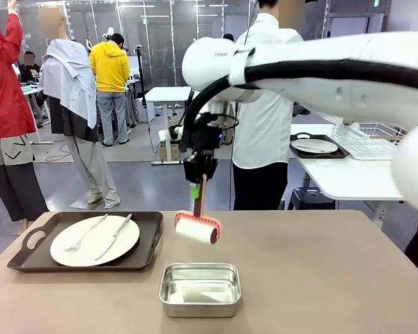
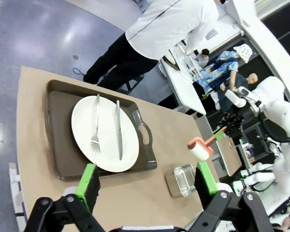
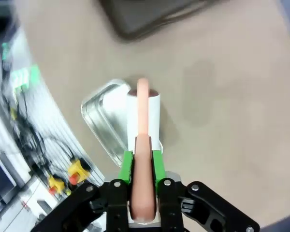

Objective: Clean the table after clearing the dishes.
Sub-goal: When the left (or right) Handle tray is removed, use the left hand (or right hand) to clean the left (or right) side of the table with the Lint Roller.

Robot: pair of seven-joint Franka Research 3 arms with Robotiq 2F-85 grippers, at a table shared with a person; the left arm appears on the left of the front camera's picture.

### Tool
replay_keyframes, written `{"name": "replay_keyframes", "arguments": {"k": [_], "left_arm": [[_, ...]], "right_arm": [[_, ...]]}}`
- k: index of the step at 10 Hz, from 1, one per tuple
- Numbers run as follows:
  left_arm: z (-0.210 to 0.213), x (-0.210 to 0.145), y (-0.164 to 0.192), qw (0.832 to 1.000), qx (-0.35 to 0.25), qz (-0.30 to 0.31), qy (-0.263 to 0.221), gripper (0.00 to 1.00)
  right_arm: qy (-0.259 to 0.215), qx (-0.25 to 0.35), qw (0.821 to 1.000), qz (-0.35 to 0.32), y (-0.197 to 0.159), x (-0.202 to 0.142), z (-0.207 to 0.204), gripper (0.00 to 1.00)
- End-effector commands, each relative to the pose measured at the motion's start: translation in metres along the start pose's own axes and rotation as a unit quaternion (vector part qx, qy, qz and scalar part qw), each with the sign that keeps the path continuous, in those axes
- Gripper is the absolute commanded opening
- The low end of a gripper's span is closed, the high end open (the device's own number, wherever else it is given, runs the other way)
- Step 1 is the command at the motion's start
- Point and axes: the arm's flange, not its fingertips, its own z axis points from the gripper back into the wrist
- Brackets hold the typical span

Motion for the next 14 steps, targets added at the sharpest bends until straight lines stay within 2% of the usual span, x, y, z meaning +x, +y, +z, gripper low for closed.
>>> {"name": "replay_keyframes", "arguments": {"k": [1,3,4,6,8,9,11,12,13,14], "left_arm": [[0.004,0.001,0.0,1.0,0.0,-0.004,0.002,1.0],[0.004,0.001,0.0,1.0,0.0,-0.004,0.002,1.0],[0.004,0.001,0.0,1.0,0.0,-0.004,0.002,1.0],[0.004,0.001,0.0,1.0,0.0,-0.004,0.002,1.0],[0.004,0.001,0.0,1.0,0.0,-0.004,0.002,1.0],[0.004,0.001,0.0,1.0,0.0,-0.004,0.002,1.0],[0.004,0.001,0.0,1.0,0.0,-0.004,0.002,1.0],[0.004,0.001,0.0,1.0,0.0,-0.004,0.002,1.0],[0.004,0.001,0.0,1.0,0.0,-0.004,0.002,1.0],[0.004,0.001,0.0,1.0,0.0,-0.004,0.002,1.0]], "right_arm": [[-0.046,-0.045,0.987,-0.148,-0.003,-0.08,-0.009,0.0],[-0.112,-0.053,0.958,-0.26,-0.026,-0.141,-0.002,0.0],[-0.143,-0.039,0.943,-0.296,-0.035,-0.174,0.001,0.0],[-0.219,-0.005,0.913,-0.345,-0.059,-0.224,-0.001,0.0],[-0.278,0.054,0.88,-0.381,-0.103,-0.263,-0.011,0.0],[-0.298,0.087,0.871,-0.379,-0.12,-0.274,-0.021,0.0],[-0.302,0.135,0.874,-0.357,-0.15,-0.282,-0.045,0.0],[-0.294,0.173,0.883,-0.323,-0.163,-0.281,-0.057,0.0],[-0.297,0.099,0.867,-0.389,-0.141,-0.289,-0.031,0.0],[-0.297,0.099,0.867,-0.389,-0.141,-0.289,-0.031,0.0]]}}
